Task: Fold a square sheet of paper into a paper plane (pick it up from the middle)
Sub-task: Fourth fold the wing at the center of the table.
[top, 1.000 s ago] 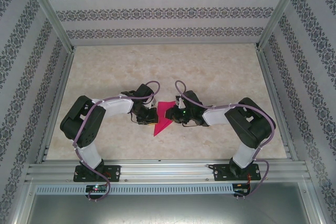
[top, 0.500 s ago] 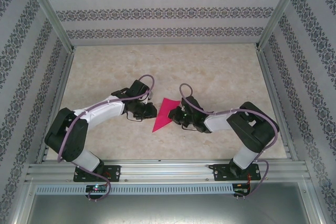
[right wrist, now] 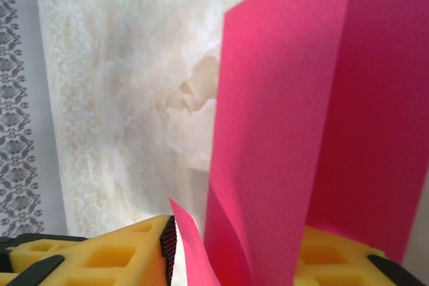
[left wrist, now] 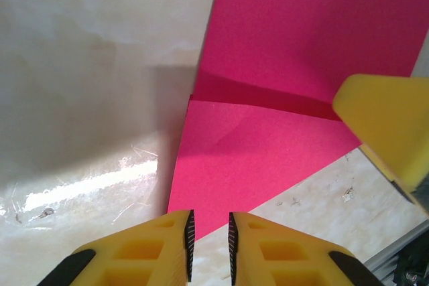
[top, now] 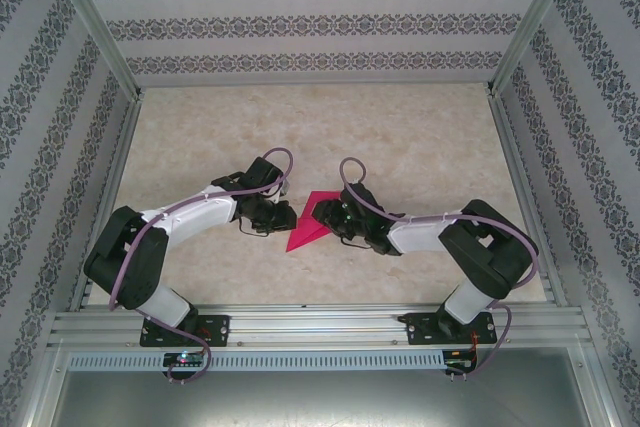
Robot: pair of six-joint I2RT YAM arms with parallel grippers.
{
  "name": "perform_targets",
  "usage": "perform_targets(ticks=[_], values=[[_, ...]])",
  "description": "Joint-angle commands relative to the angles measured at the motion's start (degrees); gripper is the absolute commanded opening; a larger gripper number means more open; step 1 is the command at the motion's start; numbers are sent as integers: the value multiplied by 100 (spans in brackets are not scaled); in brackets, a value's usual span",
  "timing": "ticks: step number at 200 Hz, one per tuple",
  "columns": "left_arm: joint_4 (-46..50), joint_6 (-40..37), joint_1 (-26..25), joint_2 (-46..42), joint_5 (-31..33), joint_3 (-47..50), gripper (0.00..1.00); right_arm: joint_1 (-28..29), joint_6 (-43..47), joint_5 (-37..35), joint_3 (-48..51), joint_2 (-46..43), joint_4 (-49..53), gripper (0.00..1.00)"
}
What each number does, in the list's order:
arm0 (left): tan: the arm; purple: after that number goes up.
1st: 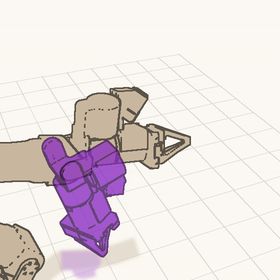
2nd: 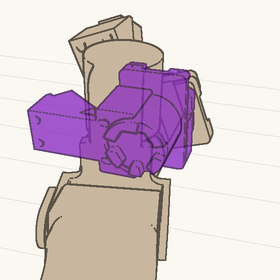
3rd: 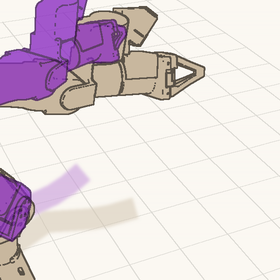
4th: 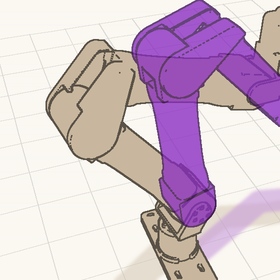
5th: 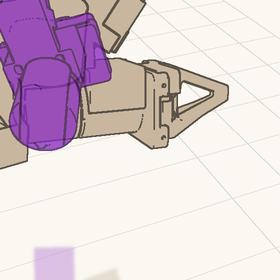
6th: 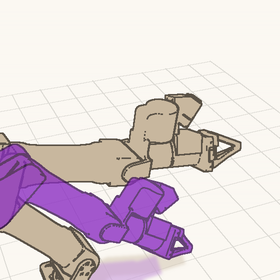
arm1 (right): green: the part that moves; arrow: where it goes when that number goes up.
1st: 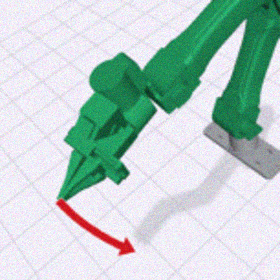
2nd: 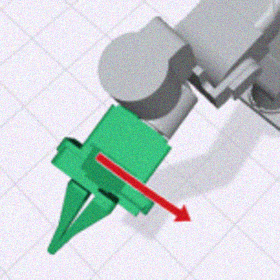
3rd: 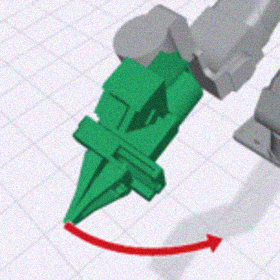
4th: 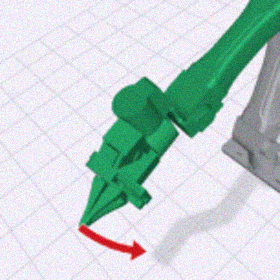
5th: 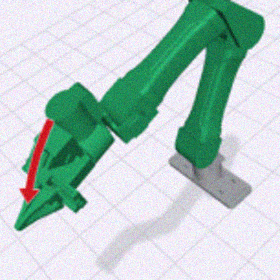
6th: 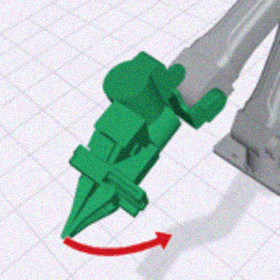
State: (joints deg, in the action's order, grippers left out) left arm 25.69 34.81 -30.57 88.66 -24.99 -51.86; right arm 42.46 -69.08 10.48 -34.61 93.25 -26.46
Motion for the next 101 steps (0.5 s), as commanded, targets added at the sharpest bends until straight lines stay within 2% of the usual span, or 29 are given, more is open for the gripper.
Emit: perform_targets(ticks=[1,42,101], values=[[-60,-97,46,87,-56,26,24,-99,572,643,-212,18,249,40],[-132,-37,51,381,-107,-63,24,-271,972,1190,-296,105,387,41],[-205,-9,46,800,-115,-216,22,-396,1439,1499,-472,226,867,41]])
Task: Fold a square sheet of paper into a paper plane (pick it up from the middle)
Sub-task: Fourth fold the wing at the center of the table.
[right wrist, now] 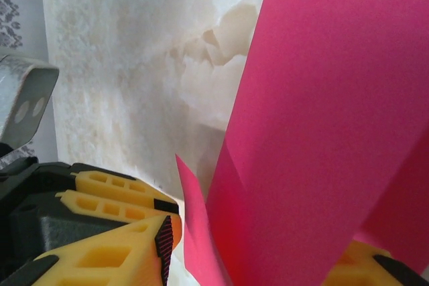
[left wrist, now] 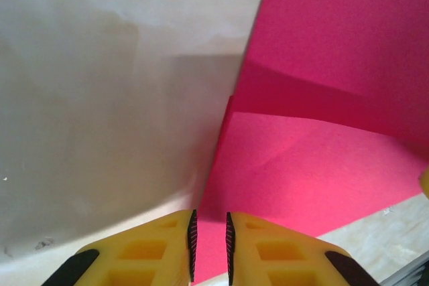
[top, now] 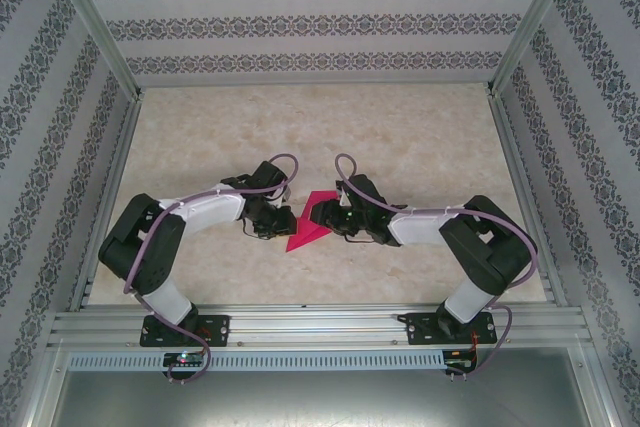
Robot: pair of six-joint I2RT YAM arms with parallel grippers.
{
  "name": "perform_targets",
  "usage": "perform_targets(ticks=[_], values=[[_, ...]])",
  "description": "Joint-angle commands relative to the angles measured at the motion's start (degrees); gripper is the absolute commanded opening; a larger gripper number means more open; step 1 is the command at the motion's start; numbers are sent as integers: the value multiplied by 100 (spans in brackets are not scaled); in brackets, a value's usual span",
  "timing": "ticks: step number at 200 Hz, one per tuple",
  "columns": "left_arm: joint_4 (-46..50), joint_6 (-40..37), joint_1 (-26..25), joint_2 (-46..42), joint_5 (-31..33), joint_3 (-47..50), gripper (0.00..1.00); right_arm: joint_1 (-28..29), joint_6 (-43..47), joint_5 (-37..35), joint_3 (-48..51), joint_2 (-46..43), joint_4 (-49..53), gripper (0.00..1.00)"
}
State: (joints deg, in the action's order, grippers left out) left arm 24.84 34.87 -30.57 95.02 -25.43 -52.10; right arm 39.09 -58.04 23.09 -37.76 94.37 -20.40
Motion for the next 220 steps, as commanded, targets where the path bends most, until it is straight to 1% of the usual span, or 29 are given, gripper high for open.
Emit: perform_targets(ticks=[1,70,91,120,140,147,160,180,220], values=[[-120,-16,49,173,-69,-194,21,-59,336,243,-159,120,268,41],[-41,-51,41,398,-50,-279,21,-81,539,227,-335,250,661,36],[3,-77,41,447,-40,-306,21,-93,584,145,-402,258,863,31],[-10,-102,29,303,-11,-293,22,-88,512,110,-443,268,924,21],[-88,-183,8,-27,79,-191,25,-87,378,14,-452,258,976,18],[-122,-249,-18,-170,91,-154,29,-81,330,3,-439,252,947,17],[-219,-367,-116,-435,148,-55,33,-82,250,-24,-431,226,938,16],[-295,-544,-394,-729,462,98,41,-85,207,-26,-465,223,960,13],[-304,-739,-1049,-808,1287,231,44,-97,105,26,-511,197,952,12]])
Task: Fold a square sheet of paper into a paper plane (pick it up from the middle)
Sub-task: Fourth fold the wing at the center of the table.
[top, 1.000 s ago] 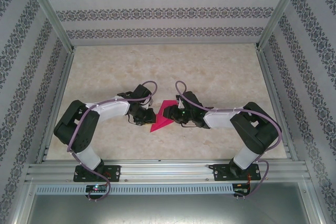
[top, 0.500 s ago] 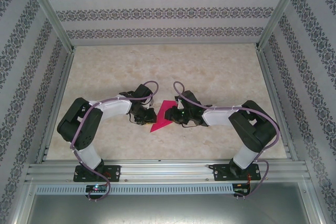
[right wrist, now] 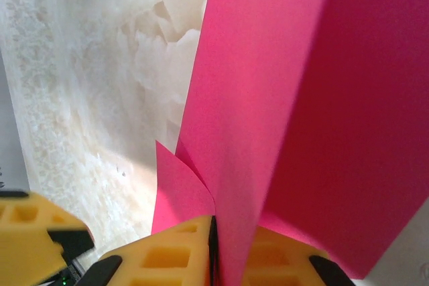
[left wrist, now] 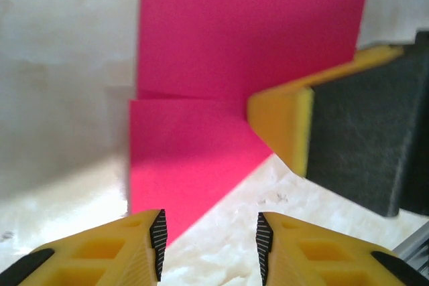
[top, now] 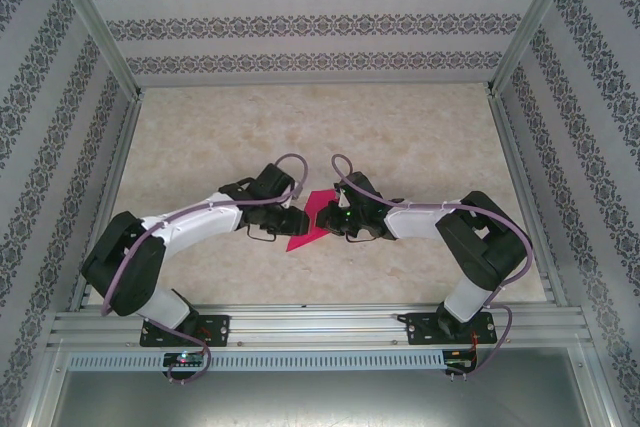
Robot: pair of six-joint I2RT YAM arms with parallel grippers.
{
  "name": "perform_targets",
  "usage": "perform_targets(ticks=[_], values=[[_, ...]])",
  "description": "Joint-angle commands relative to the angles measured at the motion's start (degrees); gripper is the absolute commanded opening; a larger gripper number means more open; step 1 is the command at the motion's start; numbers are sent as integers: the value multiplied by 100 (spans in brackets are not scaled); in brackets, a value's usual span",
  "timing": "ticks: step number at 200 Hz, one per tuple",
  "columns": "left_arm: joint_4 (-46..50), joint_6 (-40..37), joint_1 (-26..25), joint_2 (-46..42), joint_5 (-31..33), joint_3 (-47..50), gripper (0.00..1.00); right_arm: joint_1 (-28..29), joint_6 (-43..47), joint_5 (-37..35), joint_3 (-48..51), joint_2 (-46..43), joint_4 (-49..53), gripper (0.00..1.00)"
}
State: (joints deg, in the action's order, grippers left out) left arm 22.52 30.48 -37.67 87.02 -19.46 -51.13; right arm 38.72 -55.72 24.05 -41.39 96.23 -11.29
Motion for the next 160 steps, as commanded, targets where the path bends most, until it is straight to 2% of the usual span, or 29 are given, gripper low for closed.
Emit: perform_targets(ticks=[1,71,119,160], values=[[-73,-303,-360,-4,712,137,44,-59,-129,-69,-149,11,44,12],[-266,-731,-1054,300,1914,61,46,-124,-211,46,-167,-130,23,13],[-441,-839,-1299,512,2443,54,46,-144,-277,70,-142,-151,-48,13],[-525,-923,-1388,557,2636,77,47,-150,-334,132,-168,-126,-66,13]])
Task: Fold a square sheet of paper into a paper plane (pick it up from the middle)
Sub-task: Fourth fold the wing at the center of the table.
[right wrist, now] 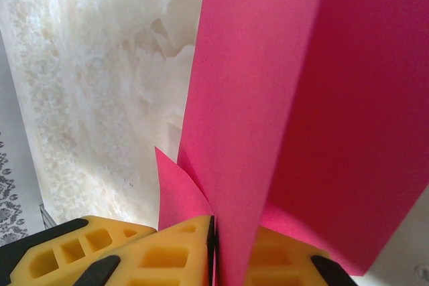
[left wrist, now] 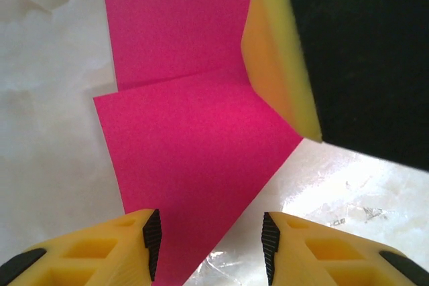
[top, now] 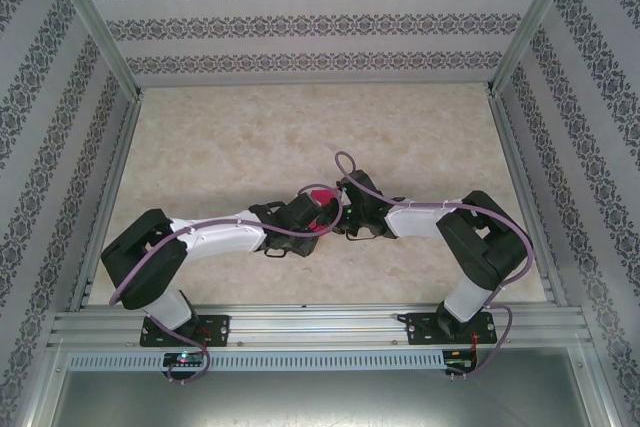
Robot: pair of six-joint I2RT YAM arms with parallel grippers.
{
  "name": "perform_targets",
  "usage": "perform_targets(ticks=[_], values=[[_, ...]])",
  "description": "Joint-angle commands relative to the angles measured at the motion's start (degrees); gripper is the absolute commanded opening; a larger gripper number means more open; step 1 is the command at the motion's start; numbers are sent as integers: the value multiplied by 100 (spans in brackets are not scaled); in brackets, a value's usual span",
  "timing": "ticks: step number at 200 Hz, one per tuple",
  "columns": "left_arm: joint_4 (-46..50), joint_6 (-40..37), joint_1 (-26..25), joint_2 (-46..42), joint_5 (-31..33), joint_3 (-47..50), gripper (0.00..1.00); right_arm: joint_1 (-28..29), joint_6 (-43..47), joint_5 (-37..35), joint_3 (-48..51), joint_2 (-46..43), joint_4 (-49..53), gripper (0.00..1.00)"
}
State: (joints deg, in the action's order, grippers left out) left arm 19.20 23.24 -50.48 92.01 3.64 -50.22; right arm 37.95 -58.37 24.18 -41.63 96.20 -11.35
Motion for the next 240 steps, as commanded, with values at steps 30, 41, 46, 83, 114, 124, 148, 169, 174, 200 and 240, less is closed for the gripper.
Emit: perform_targets(ticks=[30,41,46,83,114,124,148,169,174,200,240], values=[[-206,-224,-168,131,453,-40,46,-78,-87,160,-170,-119,-77,14],[-206,-242,-196,158,471,-49,46,-82,-102,165,-170,-128,-75,14],[-206,-259,-199,167,480,-50,46,-78,-111,173,-170,-133,-85,14],[-233,-341,-318,199,565,-46,46,-108,-227,236,-201,-145,-131,14],[-206,-325,-331,273,726,-72,46,-113,-267,258,-206,-154,-142,14],[-206,-316,-339,292,768,-76,46,-105,-267,262,-200,-163,-135,14],[-206,-307,-340,318,859,-62,45,-118,-271,263,-196,-189,-108,14],[-232,-306,-340,331,880,-50,44,-122,-270,258,-197,-202,-107,14],[-239,-306,-340,335,885,-50,44,-122,-263,262,-195,-205,-106,14],[-250,-304,-340,360,940,-35,41,-126,-285,258,-197,-198,-130,14],[-263,-304,-340,371,996,-37,31,-131,-276,262,-188,-207,-97,14]])
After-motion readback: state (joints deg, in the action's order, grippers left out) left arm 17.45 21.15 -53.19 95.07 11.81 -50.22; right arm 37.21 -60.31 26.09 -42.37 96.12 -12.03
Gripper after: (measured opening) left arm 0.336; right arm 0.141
